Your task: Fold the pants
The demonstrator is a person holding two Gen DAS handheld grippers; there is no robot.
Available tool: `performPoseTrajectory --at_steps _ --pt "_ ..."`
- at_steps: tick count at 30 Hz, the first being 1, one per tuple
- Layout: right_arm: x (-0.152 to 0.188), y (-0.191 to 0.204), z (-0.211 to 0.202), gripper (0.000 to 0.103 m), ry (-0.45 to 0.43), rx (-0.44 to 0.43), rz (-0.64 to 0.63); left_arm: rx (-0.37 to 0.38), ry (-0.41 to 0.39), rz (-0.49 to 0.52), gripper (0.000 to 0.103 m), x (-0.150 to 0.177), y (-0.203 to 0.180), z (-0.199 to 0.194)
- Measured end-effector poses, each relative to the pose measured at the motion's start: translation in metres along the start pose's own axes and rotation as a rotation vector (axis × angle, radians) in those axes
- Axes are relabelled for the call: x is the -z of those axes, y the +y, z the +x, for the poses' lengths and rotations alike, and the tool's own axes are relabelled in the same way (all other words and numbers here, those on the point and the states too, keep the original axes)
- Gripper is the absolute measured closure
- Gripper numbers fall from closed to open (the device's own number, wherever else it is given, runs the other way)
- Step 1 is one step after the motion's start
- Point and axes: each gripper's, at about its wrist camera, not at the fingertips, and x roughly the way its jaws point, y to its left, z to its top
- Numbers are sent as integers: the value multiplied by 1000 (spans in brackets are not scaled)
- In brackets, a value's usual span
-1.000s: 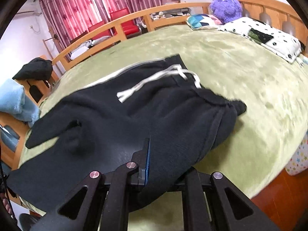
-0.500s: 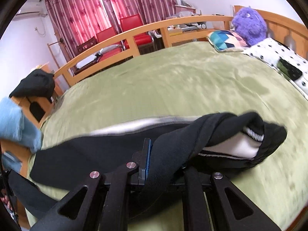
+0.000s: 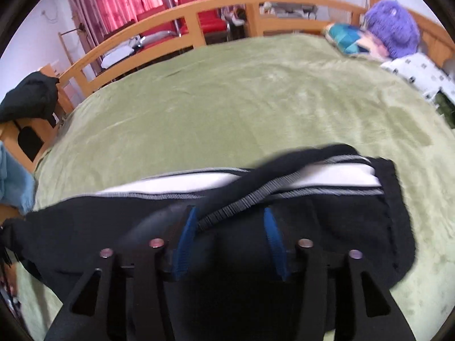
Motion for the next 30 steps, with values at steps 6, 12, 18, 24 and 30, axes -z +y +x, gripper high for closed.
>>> performPoseTrajectory --at_steps 6,12,18,24,30 --pt "69 -20 -28 30 16 14 -48 45 93 15 29 62 22 -12" --pt "105 -49 -1 30 118 -34 87 127 215 -13 28 109 16 0" --pt "107 -64 9 30 89 -135 223 168 203 -94 25 114 12 19" --pt "100 -70 36 25 109 -152 292 171 225 -124 24 112 -2 50" --pt "84 -52 60 26 89 -90 267 179 200 -185 35 109 -14 66"
